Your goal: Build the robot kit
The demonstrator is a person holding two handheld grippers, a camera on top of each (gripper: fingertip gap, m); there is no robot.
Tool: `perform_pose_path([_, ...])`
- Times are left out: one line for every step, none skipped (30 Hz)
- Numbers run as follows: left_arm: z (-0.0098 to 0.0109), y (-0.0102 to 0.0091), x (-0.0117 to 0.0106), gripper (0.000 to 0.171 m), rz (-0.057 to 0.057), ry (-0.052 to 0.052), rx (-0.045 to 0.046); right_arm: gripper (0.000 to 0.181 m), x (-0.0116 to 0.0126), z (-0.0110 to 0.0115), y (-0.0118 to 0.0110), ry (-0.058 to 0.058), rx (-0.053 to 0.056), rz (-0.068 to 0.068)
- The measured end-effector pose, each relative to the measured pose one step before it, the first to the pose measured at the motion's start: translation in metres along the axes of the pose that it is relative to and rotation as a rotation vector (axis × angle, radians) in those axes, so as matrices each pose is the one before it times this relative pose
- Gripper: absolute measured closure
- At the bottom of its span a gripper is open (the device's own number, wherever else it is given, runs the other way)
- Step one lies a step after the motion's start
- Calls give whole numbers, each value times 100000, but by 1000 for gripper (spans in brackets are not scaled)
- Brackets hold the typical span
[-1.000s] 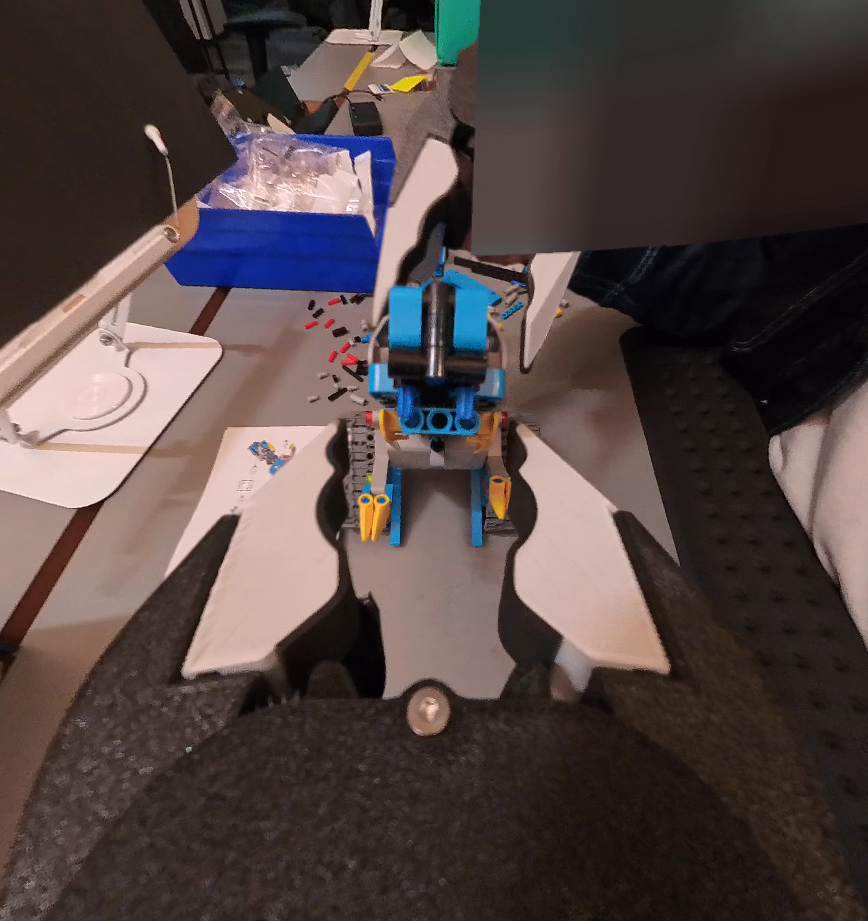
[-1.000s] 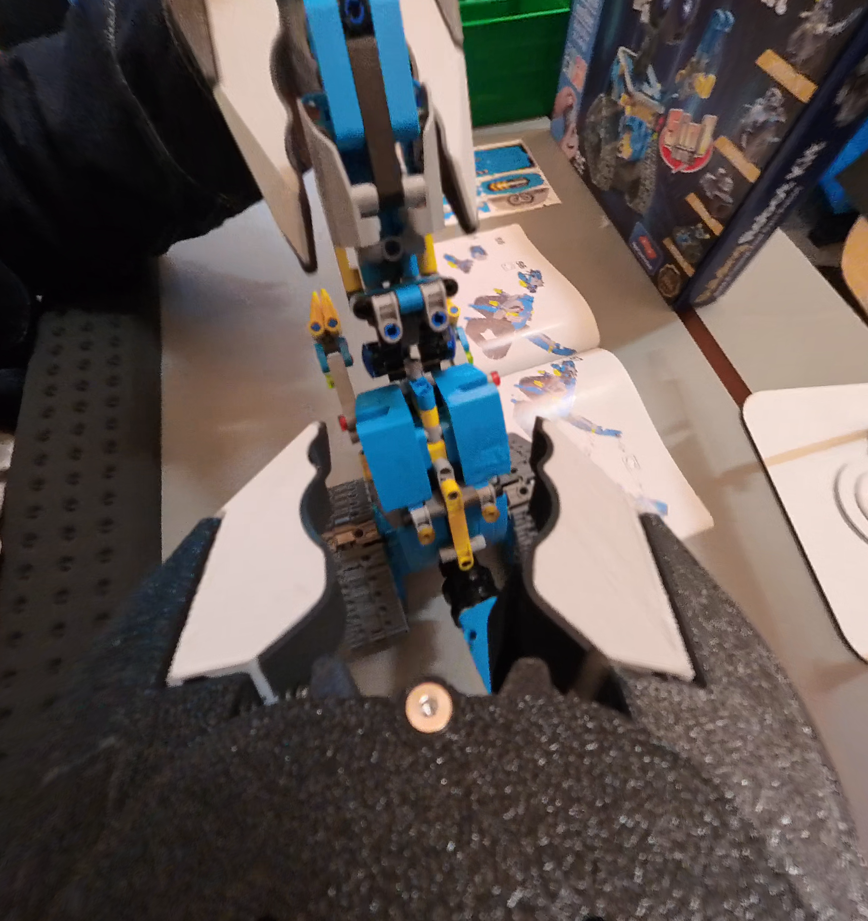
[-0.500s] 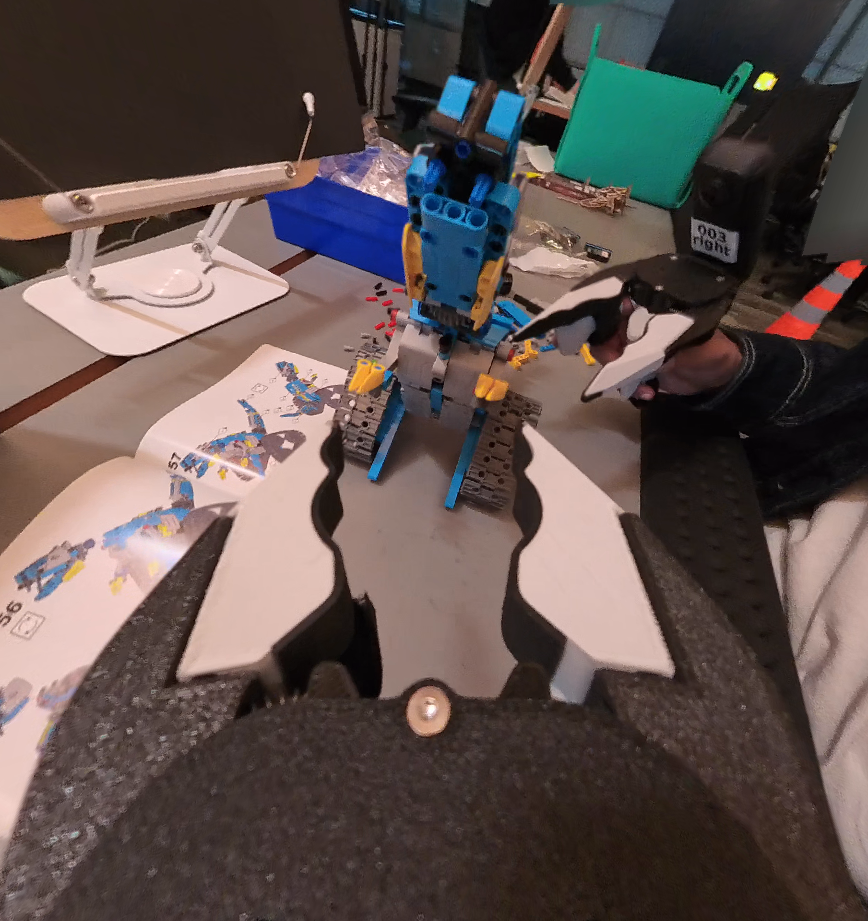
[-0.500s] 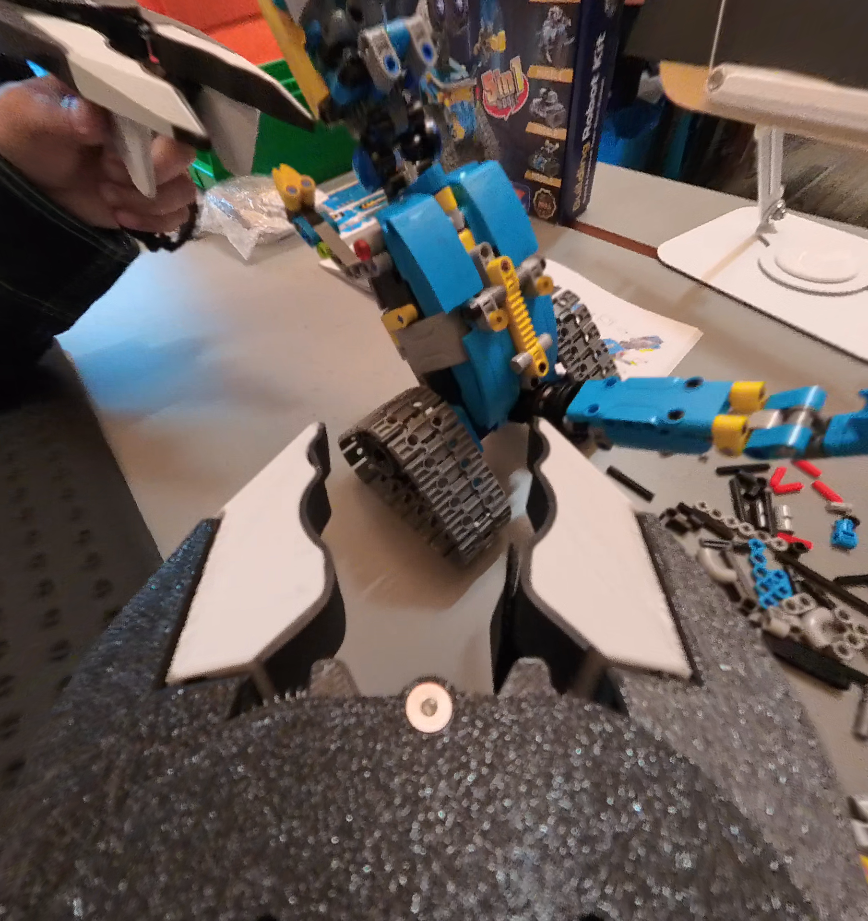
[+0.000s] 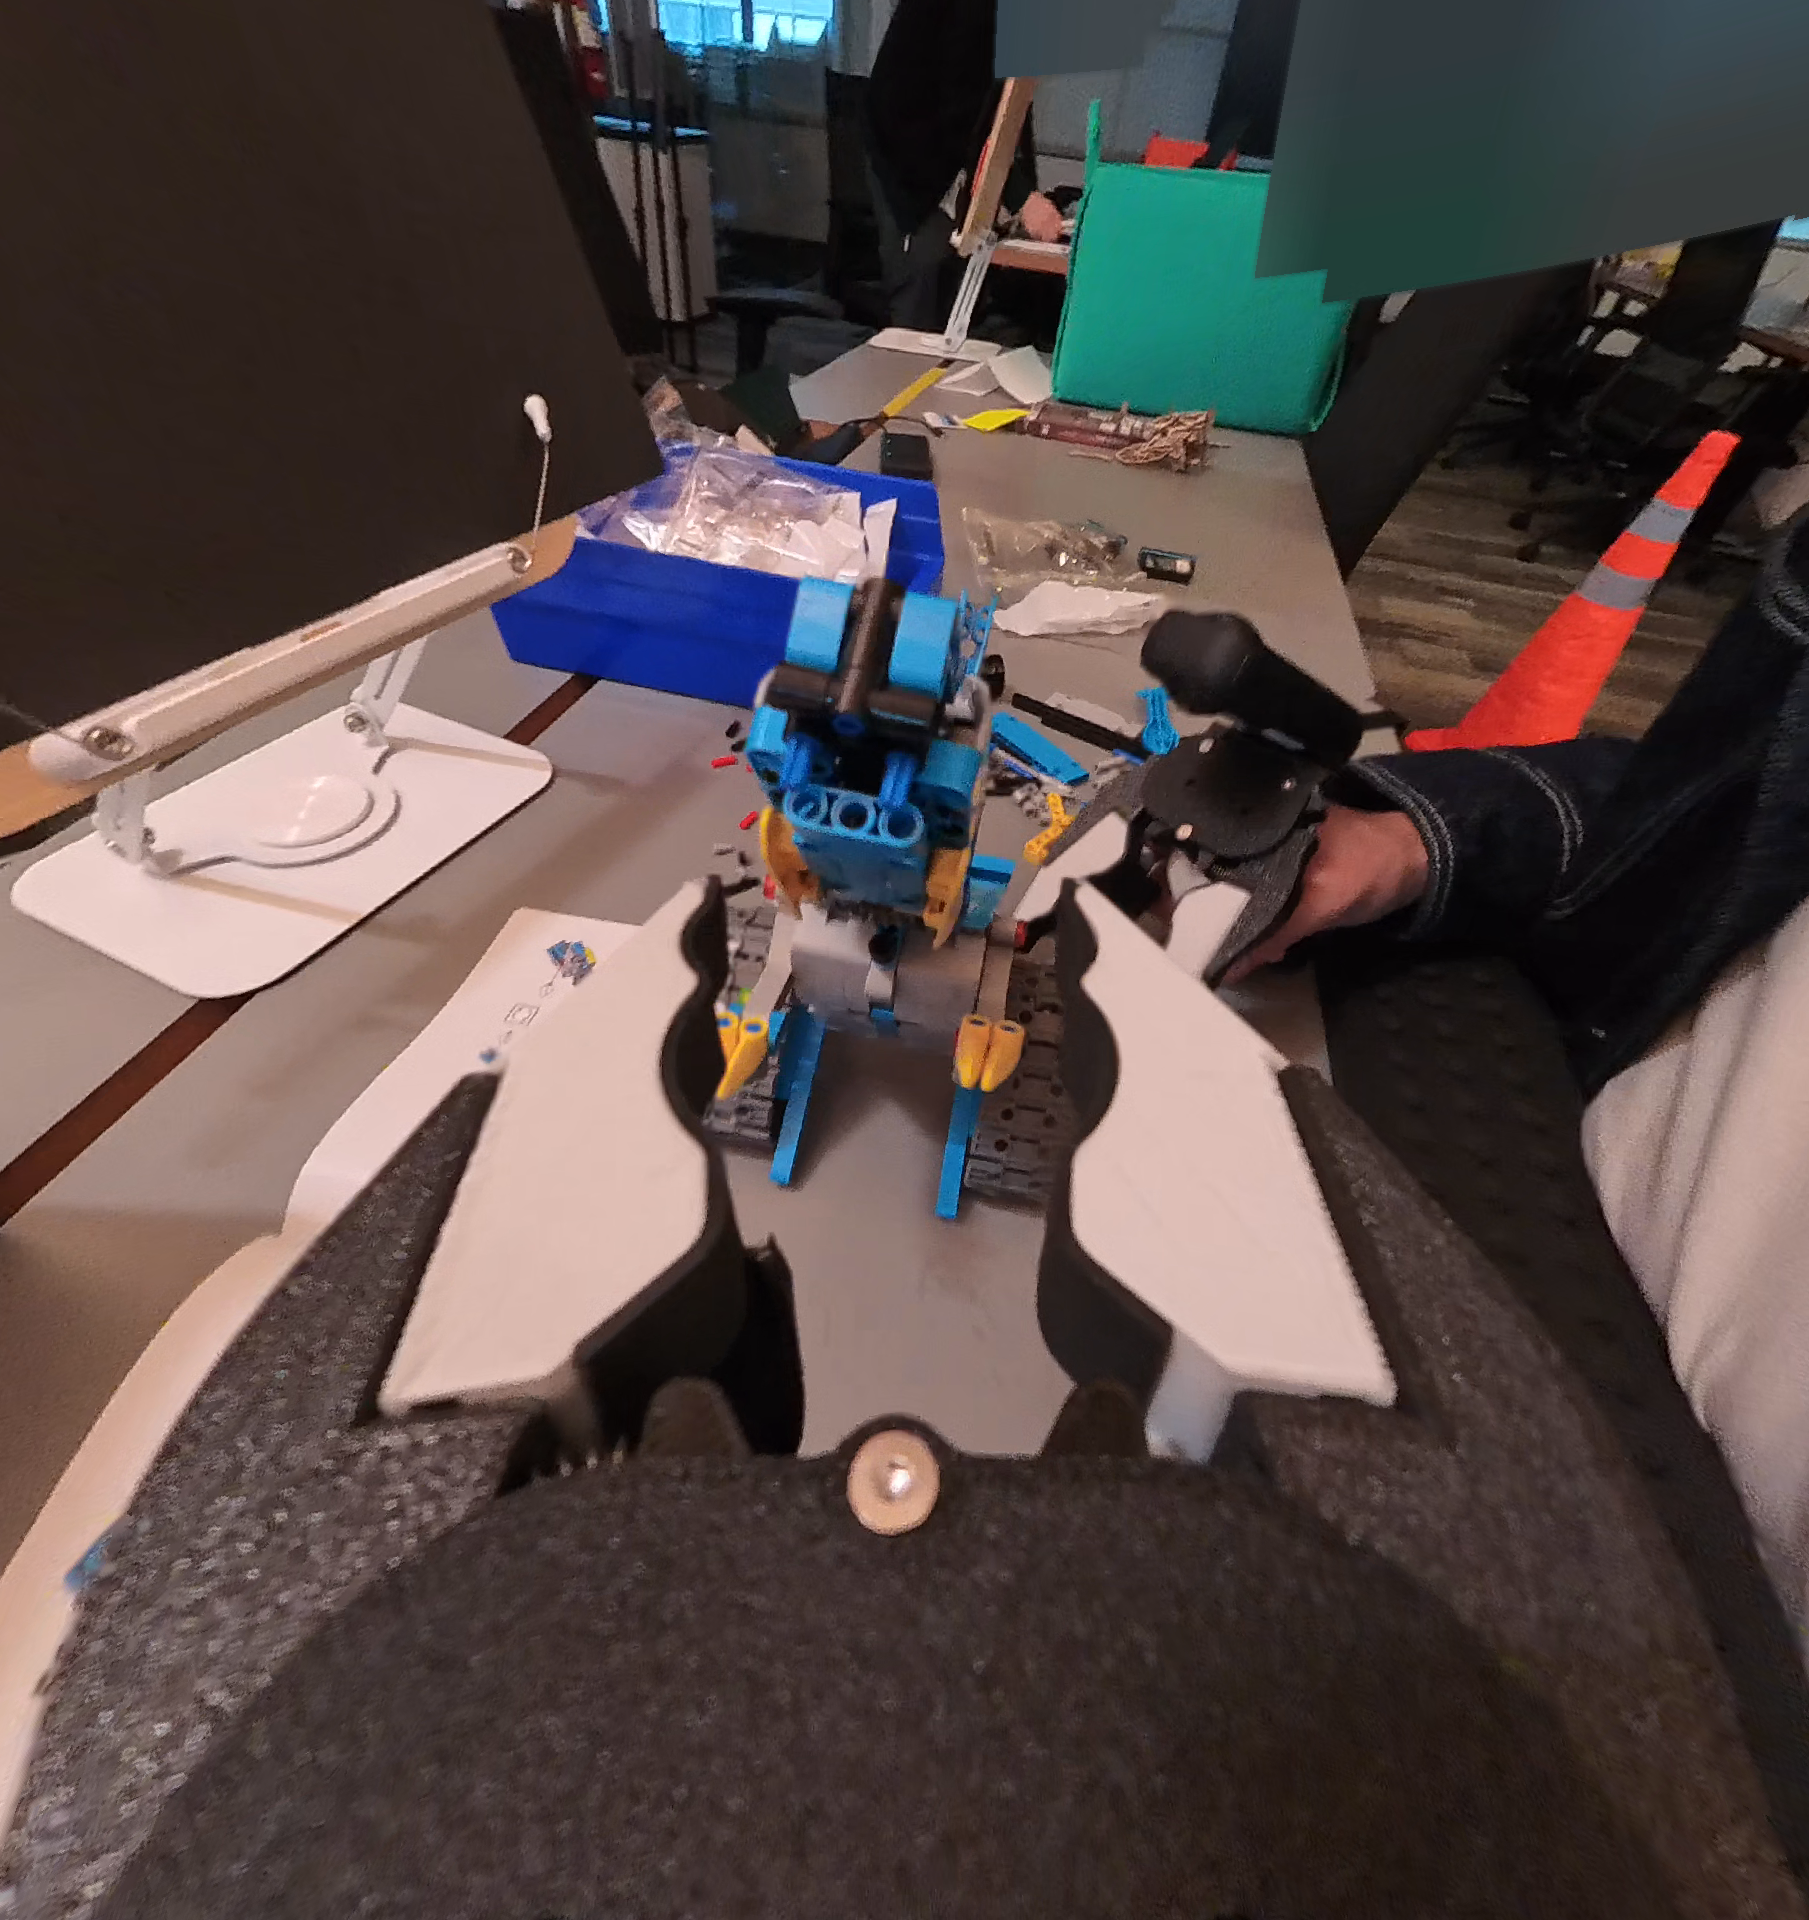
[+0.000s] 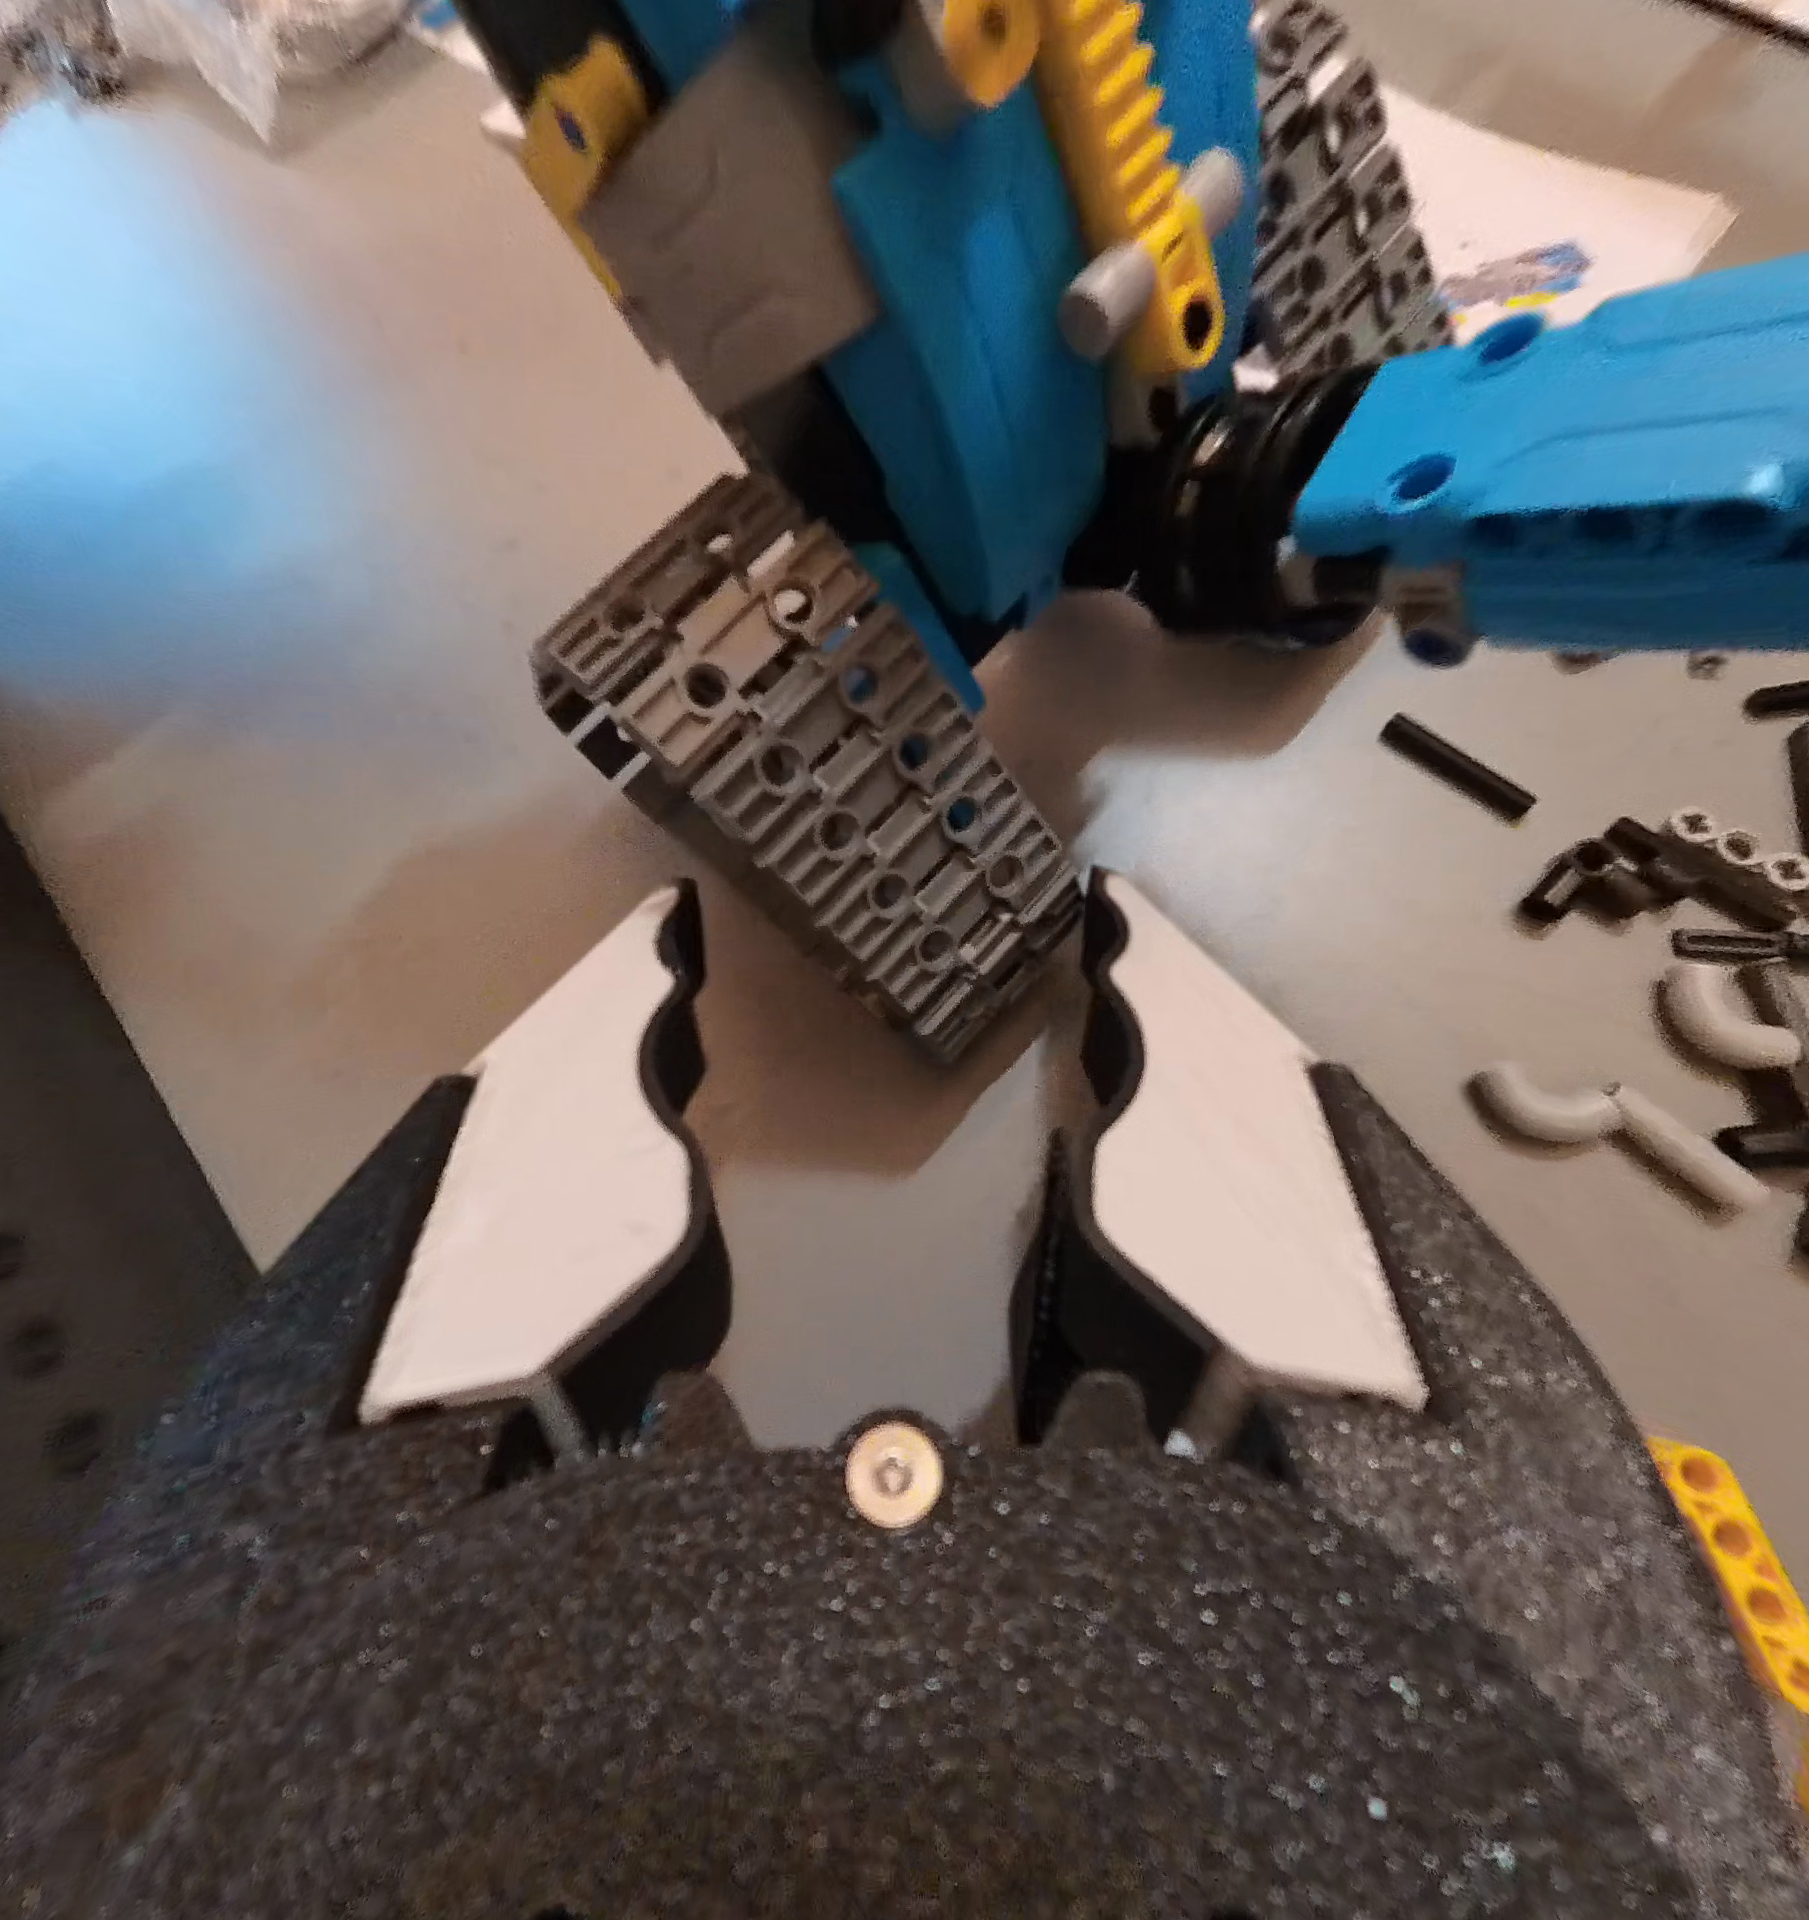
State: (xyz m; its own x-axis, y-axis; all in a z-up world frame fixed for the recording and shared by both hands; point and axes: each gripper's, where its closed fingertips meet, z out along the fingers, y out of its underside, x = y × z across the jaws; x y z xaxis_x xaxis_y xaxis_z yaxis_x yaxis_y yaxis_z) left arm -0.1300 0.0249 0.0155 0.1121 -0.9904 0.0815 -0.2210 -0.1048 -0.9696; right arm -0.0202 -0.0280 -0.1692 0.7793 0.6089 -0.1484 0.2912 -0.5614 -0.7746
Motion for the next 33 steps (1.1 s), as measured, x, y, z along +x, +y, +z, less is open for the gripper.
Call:
perform_pose_path([279, -204, 46, 109, -249, 1740, 1457, 107, 15, 291, 302, 41, -1197, -694])
perform_pose_path([286, -185, 29, 111, -482, 1575, 1214, 107, -6, 198, 172, -306, -839, -793])
perform_pose_path([197, -268, -272, 116, 17, -708, 1590, 111, 89, 32, -3, -66, -187, -954])
perform_pose_path([97, -401, -428, 121, 328, -1982, 2810, 121, 207, -20, 29, 10, -439, -959])
perform_pose_path([53, -389, -156, 123, -35, -296, 2932, 132, 68, 5, 47, -1375, -557, -807])
perform_pose_path([76, -241, 131, 121, -1052, 1620, 1859, 138, -154, 27, 12, -3089, -512, -396])
perform_pose_path([38, -115, 93, 120, -1078, 1359, 772, 137, -236, 79, -29, -3403, -485, 141])
perform_pose_path([-57, -29, -31, 121, -268, 175, 120, 138, -15, 76, -40, -1770, -380, -414])
perform_pose_path([-145, 22, -165, 125, 665, -975, -43, 138, 23, 73, -62, -1162, -30, -819])
perform_pose_path([-214, 0, -158, 129, 1118, -1089, 64, 139, -17, 96, -74, -1394, -135, -695])
perform_pose_path([-200, 4, -26, 129, -49, -308, -91, 139, -124, 72, -79, -2257, -406, -536])
perform_pose_path([-230, 1, 75, 130, -513, 117, -188, 139, -213, 103, -65, -2654, -584, -939])
perform_pose_path([-322, 4, 162, 130, 318, -92, -225, 140, -278, 121, -60, -2400, -388, -2053])
perform_pose_path([-417, 11, 233, 130, 494, -155, -284, 140, -404, 168, -48, -2726, -376, -2316])
perform_pose_path([-511, 17, 309, 130, -120, 150, -337, 140, -584, 202, -49, -3491, -644, -1638])
perform_pose_path([-619, 58, 322, 130, -590, 7, -464, 140, -561, 273, -66, -2807, -669, -1672])
perform_pose_path([-704, 111, 334, 130, -794, -342, -410, 140, -518, 326, -122, -1899, -477, -1869])
perform_pose_path([-774, 151, 304, 130, -952, -764, -47, 140, -579, 354, -135, -2097, -573, -1543])
perform_pose_path([-815, 173, 292, 130, -943, -1039, 349, 140, -586, 384, -150, -2285, -609, -1521])
perform_pose_path([-828, 198, 269, 130, -941, -1302, 740, 140, -460, 387, -177, -1682, -369, -1716])
perform_pose_path([-834, 240, 218, 130, -663, -1521, 1098, 140, -296, 360, -197, -1319, -193, -1275])
perform_pose_path([-788, 262, 126, 130, -724, -1610, 1378, 140, -221, 321, -189, -1485, -174, -207])
perform_pose_path([-749, 322, 70, 130, -935, -1357, 1480, 140, -165, 252, -154, -1505, -351, 99])
perform_pose_path([-677, 371, 44, 130, -1211, -939, 1484, 139, -50, 197, -113, -708, -466, -543])
perform_pose_path([-582, 385, -32, 130, -1726, -828, 1334, 139, 26, 145, -60, -174, -649, -1008])
perform_pose_path([-514, 385, -77, 130, -1806, -728, 1088, 139, -24, 119, -43, -508, -701, -638])
perform_pose_path([-457, 362, -66, 130, -1199, -520, 1077, 139, -69, 115, -51, -943, -629, -9])
perform_pose_path([-417, 287, -71, 130, -1023, -305, 1237, 139, -57, 117, -77, -839, -215, 170])
perform_pose_path([-327, 187, -60, 130, -1155, -74, 1330, 139, -13, 112, -95, -418, 399, 316])
perform_pose_path([-212, 101, -23, 130, -793, 54, 1078, 139, 0, 95, -79, -65, 287, 556])
perform_pose_path([-81, 40, -44, 130, -155, -322, 659, 138, -1, 22, -27, 200, -128, 669])
perform_pose_path([18, -32, -30, 130, 158, -456, 598, 138, -20, 20, 17, 322, -434, 977])
perform_pose_path([26, -15, 73, 130, 315, 69, 399, 137, -34, 50, 72, 209, -579, 1412])
